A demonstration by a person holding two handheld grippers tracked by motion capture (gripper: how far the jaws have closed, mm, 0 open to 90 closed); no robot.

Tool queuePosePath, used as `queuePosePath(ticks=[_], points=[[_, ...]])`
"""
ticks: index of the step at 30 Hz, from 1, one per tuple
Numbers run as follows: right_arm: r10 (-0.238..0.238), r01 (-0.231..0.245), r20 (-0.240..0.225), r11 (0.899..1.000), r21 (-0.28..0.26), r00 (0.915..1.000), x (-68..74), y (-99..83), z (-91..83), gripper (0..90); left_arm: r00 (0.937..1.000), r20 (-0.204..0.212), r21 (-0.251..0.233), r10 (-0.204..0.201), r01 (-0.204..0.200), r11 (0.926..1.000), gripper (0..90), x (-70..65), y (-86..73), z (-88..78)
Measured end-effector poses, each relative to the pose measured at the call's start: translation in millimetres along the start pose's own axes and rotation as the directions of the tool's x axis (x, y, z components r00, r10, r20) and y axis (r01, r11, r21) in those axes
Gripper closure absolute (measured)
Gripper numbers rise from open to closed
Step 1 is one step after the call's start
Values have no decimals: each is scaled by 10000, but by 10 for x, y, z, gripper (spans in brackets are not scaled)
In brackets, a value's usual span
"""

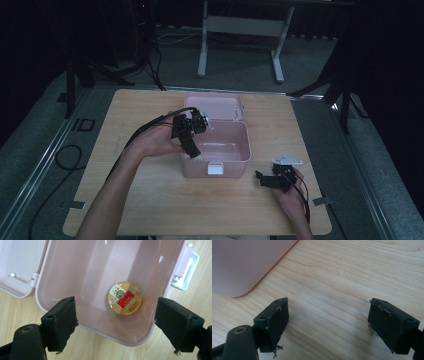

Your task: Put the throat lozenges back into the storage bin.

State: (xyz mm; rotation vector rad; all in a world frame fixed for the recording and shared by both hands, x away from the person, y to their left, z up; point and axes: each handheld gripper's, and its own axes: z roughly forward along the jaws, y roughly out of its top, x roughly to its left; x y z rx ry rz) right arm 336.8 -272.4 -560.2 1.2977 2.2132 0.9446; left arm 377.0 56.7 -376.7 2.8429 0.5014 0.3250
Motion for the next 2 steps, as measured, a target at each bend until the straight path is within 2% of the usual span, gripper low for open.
queuePosePath(ticks=[2], points=[[-1,1,-4,10000,5,10000,0,0,0,167,10000,-13,6,9,-9,10000,184,0,-4,-9]])
